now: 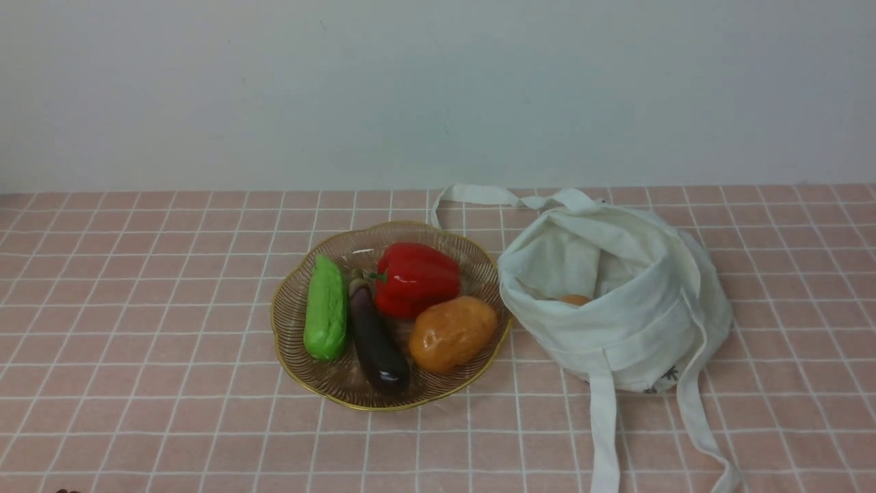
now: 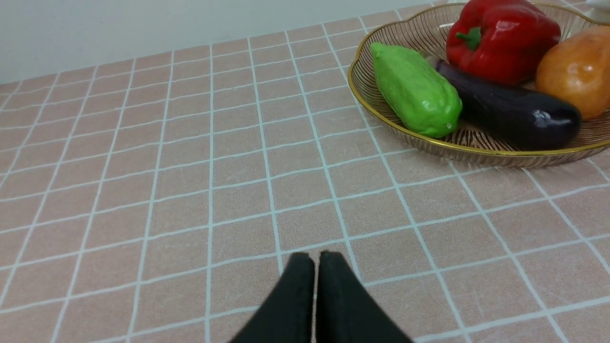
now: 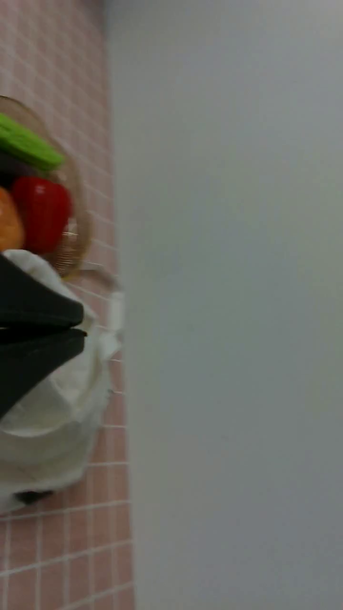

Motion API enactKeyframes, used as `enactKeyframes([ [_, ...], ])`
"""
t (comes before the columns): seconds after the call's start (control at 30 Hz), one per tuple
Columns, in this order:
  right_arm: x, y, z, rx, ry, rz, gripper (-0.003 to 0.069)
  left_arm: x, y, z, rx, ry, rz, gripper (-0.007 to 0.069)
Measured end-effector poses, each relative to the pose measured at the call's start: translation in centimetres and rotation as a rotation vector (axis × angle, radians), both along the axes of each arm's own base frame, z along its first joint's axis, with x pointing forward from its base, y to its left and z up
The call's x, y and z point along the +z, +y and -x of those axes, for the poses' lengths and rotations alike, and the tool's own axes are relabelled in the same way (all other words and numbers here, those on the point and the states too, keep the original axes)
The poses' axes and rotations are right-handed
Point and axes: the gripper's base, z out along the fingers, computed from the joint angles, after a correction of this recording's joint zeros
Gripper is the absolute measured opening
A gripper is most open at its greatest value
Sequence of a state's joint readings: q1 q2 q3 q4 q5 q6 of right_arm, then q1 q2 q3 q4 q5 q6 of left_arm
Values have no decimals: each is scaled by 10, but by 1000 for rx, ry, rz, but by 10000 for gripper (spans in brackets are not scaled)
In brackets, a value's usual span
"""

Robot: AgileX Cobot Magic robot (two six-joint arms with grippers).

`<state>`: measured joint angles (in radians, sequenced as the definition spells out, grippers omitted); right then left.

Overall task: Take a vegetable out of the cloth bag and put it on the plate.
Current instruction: Use the right arm to grab a potato from the bag

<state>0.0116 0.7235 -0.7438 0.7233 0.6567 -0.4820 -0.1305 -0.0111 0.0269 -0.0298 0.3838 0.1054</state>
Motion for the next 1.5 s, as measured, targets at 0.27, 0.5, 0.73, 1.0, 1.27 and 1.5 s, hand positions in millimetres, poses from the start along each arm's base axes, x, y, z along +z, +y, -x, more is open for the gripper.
enactKeyframes([
  [0.27,-9,23,-109,379,350,130,-15,0,0,0,0,0,0,-5],
  [0.5,-19,70,-189,541,423,242,-6,0,0,0,0,0,0,-5],
  [0.73,-57,121,-246,557,553,512,48,0,0,0,0,0,0,-5],
  [1.0,-90,139,-273,490,654,636,211,0,0,0,0,0,0,-5],
  [1.27,-149,125,-268,421,849,757,476,0,0,0,0,0,0,-5],
  [1.5,-190,124,-272,413,934,796,592,0,0,0,0,0,0,-5],
])
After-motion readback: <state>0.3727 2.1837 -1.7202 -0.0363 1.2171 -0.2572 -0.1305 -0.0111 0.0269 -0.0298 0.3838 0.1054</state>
